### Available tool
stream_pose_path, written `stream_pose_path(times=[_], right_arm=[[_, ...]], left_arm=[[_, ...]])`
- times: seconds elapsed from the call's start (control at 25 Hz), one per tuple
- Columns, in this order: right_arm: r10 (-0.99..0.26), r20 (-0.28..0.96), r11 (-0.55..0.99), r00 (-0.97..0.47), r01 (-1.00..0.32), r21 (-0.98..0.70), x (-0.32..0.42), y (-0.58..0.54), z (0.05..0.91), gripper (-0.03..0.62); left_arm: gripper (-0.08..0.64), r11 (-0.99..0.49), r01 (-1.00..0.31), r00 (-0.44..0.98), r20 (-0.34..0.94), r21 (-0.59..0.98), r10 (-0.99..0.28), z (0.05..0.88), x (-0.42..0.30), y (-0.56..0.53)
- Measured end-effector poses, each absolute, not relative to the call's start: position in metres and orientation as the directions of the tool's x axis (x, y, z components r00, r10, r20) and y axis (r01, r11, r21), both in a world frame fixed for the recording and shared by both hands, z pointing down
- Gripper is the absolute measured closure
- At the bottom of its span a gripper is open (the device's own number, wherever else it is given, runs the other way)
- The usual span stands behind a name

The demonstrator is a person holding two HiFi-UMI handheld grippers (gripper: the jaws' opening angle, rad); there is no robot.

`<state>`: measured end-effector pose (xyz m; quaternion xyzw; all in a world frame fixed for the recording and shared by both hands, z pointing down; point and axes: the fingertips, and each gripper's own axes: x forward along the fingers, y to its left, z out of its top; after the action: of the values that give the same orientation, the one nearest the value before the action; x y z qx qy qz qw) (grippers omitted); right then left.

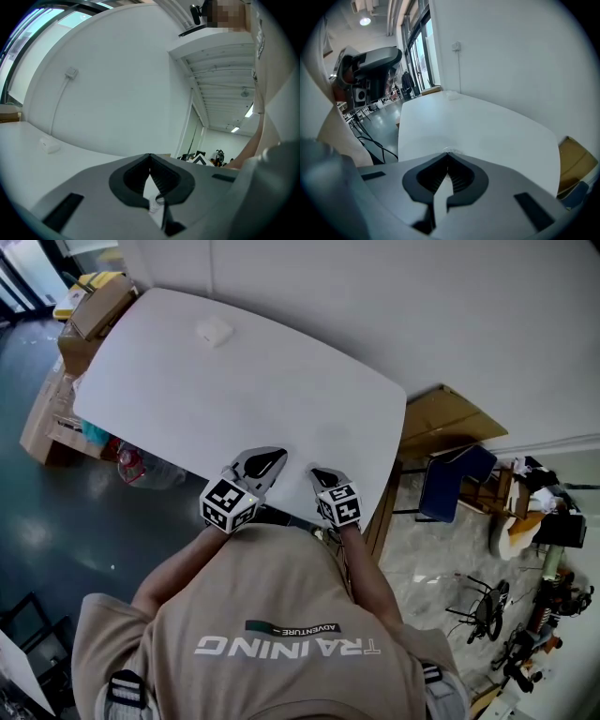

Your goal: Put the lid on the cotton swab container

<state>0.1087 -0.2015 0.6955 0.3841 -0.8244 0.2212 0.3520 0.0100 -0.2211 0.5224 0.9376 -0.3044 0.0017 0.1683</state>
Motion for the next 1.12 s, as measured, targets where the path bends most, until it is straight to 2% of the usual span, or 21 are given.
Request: stream_pose_path(times=[0.6, 0.84, 1.12], right_arm=[[-0.498, 0.717, 0.602, -0.488, -0.79, -0.119, 0.11, -0.206, 0.681, 0.574], [-0.55, 0.646, 0.622, -0.529, -0.776, -0.106, 0.106, -0.211, 0.647, 0.574], [-0.642, 0.503, 0.651, -0.579, -0.758, -0.041, 0.104, -0.215, 0.574, 0.575]], left_arm=[[0.547, -0.789, -0.537, 0.84, 0.103, 0.3, -0.533, 0.512, 0.025, -0.215], [0.548, -0.787, -0.552, 0.832, 0.116, 0.277, -0.543, 0.509, 0.018, -0.213], [0.546, -0.793, -0.569, 0.822, 0.118, 0.22, -0.557, 0.502, 0.005, -0.225]])
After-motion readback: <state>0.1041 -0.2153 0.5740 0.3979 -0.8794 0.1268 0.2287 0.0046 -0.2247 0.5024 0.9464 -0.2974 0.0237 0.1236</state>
